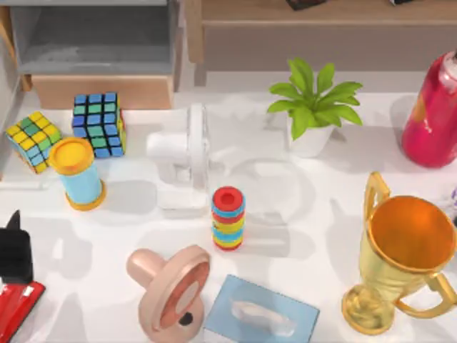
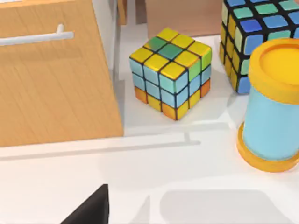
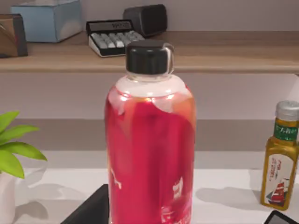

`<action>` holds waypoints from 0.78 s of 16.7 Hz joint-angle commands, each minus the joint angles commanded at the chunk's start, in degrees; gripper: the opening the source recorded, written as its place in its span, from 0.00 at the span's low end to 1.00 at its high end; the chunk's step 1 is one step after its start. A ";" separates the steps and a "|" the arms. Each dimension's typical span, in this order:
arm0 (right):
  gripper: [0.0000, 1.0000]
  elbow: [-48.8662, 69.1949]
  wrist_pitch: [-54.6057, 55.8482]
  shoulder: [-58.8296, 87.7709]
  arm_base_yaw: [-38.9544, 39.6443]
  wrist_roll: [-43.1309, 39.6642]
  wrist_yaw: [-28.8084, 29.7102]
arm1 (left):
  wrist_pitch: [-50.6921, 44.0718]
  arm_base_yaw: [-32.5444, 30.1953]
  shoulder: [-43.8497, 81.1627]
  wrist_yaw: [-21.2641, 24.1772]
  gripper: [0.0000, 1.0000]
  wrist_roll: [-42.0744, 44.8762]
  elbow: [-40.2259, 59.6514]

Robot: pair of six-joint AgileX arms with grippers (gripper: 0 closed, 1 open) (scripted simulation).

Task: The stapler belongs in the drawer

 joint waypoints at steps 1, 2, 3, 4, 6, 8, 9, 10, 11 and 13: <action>1.00 0.00 0.00 0.00 0.00 0.00 0.00 | -3.36 -0.14 4.86 -0.01 1.00 1.20 2.62; 1.00 0.00 0.00 0.00 0.00 0.00 0.00 | -6.84 -0.29 9.93 -0.02 1.00 2.45 5.32; 1.00 0.00 0.00 0.00 0.00 0.00 0.00 | -10.36 -0.43 15.12 -0.03 1.00 3.70 8.05; 1.00 0.00 0.00 0.00 0.00 0.00 0.00 | -13.88 -0.58 20.35 -0.04 1.00 4.95 10.76; 1.00 0.00 0.00 0.00 0.00 0.00 0.00 | -20.65 -0.86 30.51 -0.05 1.00 7.35 16.00; 1.00 0.00 0.00 0.00 0.00 0.00 0.00 | -26.75 -1.11 39.72 -0.07 1.00 9.52 20.72; 1.00 0.00 0.00 0.00 0.00 0.00 0.00 | -29.45 -1.22 43.76 -0.08 1.00 10.48 22.81; 1.00 0.00 0.00 0.00 0.00 0.00 0.00 | -31.85 -1.32 47.32 -0.08 1.00 11.34 24.67; 1.00 0.00 0.00 0.00 0.00 0.00 0.00 | -33.87 -1.41 50.24 -0.09 1.00 12.06 26.24; 1.00 0.00 0.00 0.00 0.00 0.00 0.00 | -36.78 -1.53 54.29 -0.10 1.00 13.10 28.51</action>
